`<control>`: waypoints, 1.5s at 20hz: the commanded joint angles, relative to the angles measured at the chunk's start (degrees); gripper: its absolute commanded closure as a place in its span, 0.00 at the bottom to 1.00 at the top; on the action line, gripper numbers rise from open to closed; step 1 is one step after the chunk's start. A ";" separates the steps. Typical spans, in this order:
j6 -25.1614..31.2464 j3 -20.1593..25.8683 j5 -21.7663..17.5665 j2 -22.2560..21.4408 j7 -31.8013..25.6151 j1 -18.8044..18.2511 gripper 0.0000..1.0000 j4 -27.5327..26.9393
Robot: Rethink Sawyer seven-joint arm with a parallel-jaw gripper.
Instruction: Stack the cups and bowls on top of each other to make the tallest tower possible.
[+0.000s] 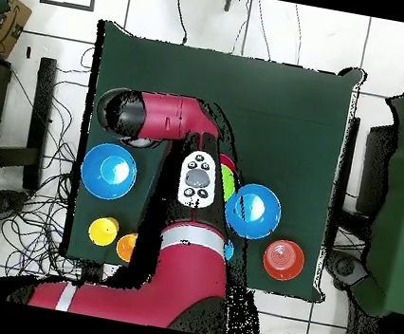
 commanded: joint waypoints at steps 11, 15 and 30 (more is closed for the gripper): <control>12.13 5.76 -4.86 -5.47 -12.00 -3.17 0.00 3.82; 13.93 5.79 -6.42 -7.12 -13.79 -3.81 0.00 6.38; 16.40 7.43 -7.67 -8.86 -8.80 -5.04 0.00 12.25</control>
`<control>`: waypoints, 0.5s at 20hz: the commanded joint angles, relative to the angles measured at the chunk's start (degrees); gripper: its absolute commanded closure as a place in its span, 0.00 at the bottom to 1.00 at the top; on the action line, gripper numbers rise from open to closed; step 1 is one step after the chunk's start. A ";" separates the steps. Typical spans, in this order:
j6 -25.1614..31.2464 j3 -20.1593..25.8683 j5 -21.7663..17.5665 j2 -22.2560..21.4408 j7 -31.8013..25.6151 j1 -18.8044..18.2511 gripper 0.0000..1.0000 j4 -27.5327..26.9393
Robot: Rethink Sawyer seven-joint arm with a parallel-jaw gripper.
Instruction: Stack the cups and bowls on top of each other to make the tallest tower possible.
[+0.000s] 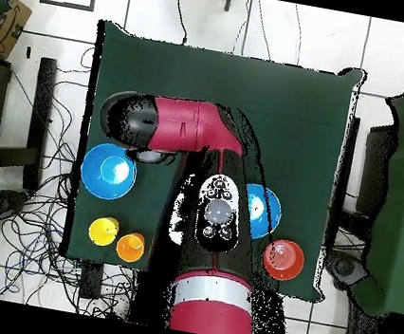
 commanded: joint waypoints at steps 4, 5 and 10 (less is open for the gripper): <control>11.26 6.47 -2.58 2.77 -8.96 -1.21 0.00 4.64; 11.75 6.73 -2.41 2.97 -9.01 -1.32 0.00 4.29; 14.21 7.93 -2.35 3.01 -9.78 -2.09 0.00 4.62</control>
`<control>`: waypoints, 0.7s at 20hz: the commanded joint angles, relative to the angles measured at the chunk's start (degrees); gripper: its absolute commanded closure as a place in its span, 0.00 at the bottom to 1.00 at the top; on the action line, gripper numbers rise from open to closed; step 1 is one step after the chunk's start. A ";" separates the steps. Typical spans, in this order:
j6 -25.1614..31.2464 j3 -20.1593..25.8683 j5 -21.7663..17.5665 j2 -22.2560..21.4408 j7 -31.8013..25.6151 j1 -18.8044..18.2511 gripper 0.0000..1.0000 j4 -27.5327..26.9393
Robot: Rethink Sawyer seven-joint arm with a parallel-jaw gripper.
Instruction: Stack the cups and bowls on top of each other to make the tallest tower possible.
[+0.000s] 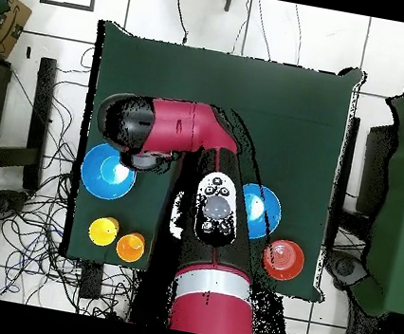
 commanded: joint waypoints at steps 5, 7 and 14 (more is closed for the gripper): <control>7.85 7.70 -2.21 2.09 -10.52 -2.87 0.00 5.57; 8.36 8.54 -2.32 1.69 -10.89 -3.58 0.00 6.47; 5.13 9.53 -5.12 2.01 -11.26 -4.95 0.00 9.56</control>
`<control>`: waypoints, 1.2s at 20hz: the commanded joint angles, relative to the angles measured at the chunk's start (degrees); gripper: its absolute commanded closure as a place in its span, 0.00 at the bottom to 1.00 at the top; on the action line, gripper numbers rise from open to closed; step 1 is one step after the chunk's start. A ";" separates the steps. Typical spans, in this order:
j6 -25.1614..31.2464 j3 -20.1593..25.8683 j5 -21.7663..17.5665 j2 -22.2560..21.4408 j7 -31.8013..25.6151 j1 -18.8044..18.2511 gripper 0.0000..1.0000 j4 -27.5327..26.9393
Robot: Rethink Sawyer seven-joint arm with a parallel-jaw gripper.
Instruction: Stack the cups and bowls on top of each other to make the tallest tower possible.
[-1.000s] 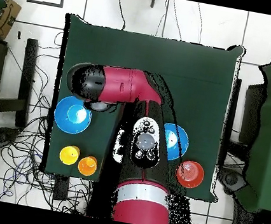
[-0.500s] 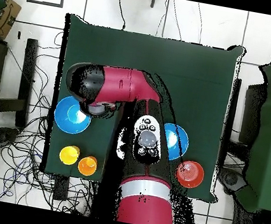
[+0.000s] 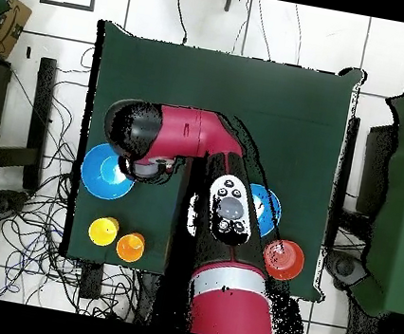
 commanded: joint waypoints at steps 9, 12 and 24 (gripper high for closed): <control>-5.31 6.97 -5.70 5.02 -7.90 -1.80 0.00 9.18; -7.23 7.48 -5.32 4.82 -6.80 -1.67 0.00 10.46; -20.84 8.70 -5.28 5.99 -2.11 -1.02 0.00 15.70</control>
